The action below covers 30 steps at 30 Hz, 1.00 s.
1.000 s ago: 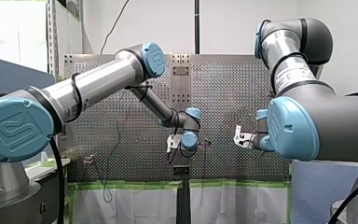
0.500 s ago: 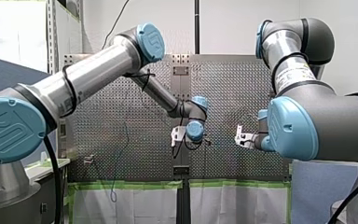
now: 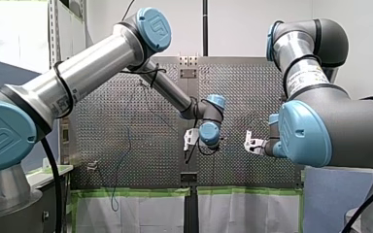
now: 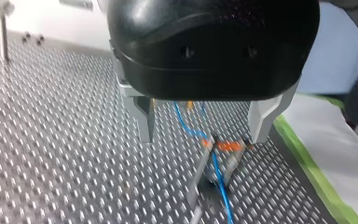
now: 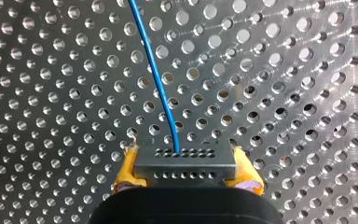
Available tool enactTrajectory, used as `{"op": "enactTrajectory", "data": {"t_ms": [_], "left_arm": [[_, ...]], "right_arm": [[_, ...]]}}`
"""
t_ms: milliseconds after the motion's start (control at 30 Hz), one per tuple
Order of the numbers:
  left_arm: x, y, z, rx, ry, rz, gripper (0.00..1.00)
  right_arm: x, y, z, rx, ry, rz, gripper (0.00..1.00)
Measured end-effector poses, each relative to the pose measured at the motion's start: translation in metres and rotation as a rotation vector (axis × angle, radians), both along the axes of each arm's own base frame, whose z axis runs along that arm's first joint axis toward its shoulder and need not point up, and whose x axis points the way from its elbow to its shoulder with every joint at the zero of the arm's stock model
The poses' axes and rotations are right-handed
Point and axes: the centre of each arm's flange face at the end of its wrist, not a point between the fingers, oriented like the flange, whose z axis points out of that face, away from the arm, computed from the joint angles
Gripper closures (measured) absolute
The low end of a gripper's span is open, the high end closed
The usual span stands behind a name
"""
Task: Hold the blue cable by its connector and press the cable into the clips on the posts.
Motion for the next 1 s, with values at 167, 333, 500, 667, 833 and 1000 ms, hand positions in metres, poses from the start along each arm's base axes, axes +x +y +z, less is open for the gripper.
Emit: {"op": "enactTrajectory", "data": {"t_ms": [167,333,500,667,833,1000], "left_arm": [[0.003,-0.007,0.002,-0.041,-0.029,-0.026,0.0],[0.009,-0.007,0.001,-0.066,-0.06,-0.005,0.0],[0.016,-0.003,0.001,-0.073,-0.067,0.009,0.0],[0.018,-0.001,-0.002,-0.073,-0.064,0.016,0.0],[0.02,0.004,-0.023,-0.057,-0.031,0.012,0.0],[0.021,0.005,-0.043,-0.06,-0.013,0.001,0.0]], "right_arm": [[0.001,0.001,0.0,0.0,0.0,0.003,1.0],[0.0,0.0,0.0,0.0,0.0,0.003,1.0],[0.001,0.001,0.0,0.0,0.0,0.004,1.0],[0.0,0.0,0.0,0.0,-0.001,0.003,1.0],[0.0,0.0,0.0,0.0,0.0,0.003,1.0],[0.0,0.0,0.0,0.001,0.0,0.003,1.0]]}}
